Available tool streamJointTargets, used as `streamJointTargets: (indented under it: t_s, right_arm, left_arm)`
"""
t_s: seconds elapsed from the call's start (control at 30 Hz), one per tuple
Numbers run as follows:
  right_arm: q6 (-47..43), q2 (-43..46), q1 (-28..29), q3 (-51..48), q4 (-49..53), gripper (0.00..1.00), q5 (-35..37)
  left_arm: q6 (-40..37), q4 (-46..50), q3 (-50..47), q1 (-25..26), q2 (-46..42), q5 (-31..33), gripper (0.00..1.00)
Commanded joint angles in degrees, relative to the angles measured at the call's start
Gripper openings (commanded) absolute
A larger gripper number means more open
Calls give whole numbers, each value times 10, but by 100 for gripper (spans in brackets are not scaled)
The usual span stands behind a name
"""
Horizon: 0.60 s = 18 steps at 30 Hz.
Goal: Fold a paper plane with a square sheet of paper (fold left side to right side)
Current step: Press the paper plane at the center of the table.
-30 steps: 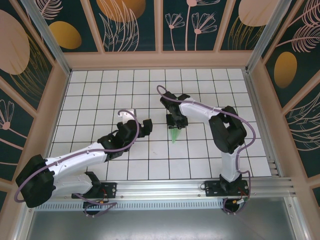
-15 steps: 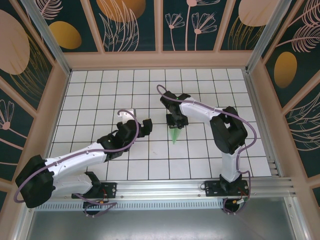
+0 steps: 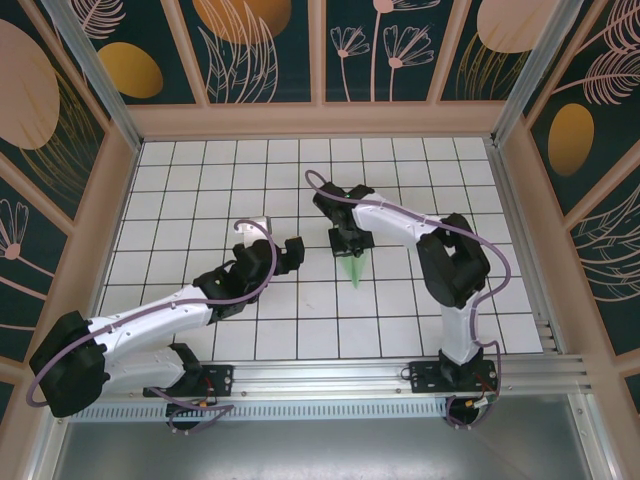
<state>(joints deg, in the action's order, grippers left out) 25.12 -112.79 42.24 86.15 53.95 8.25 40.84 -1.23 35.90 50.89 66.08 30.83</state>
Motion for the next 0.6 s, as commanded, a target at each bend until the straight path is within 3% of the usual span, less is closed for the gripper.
streamJointTargets:
  t_s: [0.0, 0.4, 0.57]
  right_arm:
    - [-11, -22, 18, 32, 59, 6, 51]
    - [10, -46, 19, 29, 50, 9, 50]
    - [12, -51, 17, 30, 49, 16, 45]
  left_arm:
    - [4, 0, 4, -3, -9, 20, 98]
    - [5, 7, 3, -3, -16, 22, 99]
    - [5, 8, 7, -3, -11, 18, 98]
